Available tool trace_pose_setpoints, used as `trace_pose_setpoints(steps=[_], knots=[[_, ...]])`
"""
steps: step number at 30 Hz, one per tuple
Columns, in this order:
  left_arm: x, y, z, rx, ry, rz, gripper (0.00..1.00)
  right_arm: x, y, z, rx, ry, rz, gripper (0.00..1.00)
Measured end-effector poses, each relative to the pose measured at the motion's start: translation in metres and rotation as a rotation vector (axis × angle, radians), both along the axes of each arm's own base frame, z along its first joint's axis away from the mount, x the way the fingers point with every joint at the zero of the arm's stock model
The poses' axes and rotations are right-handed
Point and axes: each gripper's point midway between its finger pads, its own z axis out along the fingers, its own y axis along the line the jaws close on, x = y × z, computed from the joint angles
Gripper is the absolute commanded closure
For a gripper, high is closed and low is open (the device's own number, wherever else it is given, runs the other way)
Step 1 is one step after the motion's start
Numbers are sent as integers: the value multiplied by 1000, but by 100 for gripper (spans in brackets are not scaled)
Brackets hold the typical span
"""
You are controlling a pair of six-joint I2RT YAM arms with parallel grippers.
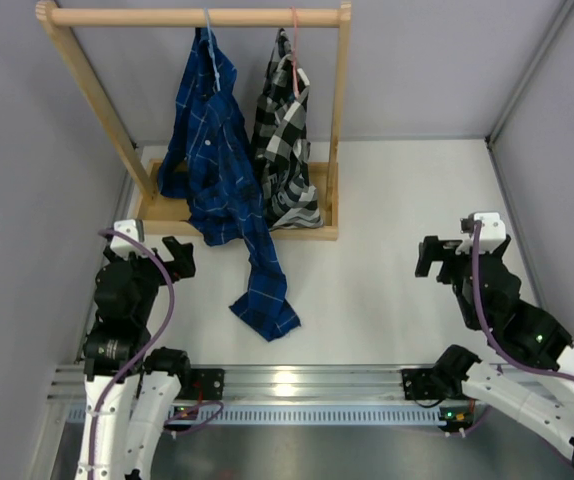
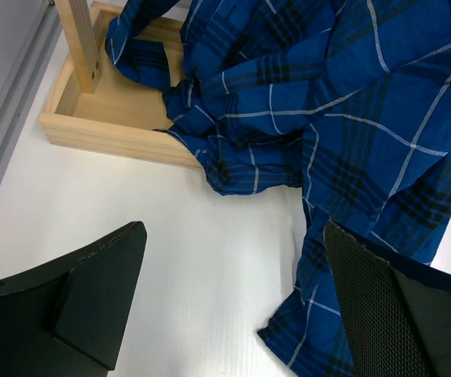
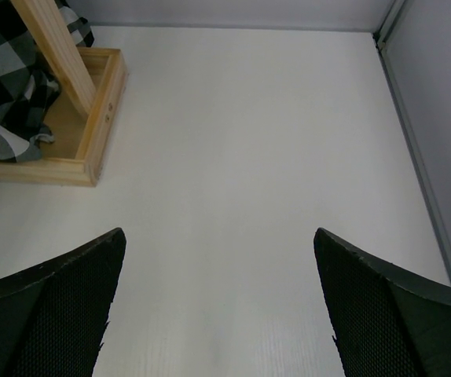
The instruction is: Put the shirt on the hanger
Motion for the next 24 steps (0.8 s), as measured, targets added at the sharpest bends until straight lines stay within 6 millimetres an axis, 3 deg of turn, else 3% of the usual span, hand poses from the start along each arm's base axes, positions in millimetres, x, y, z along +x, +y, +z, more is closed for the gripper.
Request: trace_pose_setpoints(steps=[24], knots=[[4, -11, -7, -13, 35, -61, 2, 2, 5, 1, -3, 1, 18, 1]])
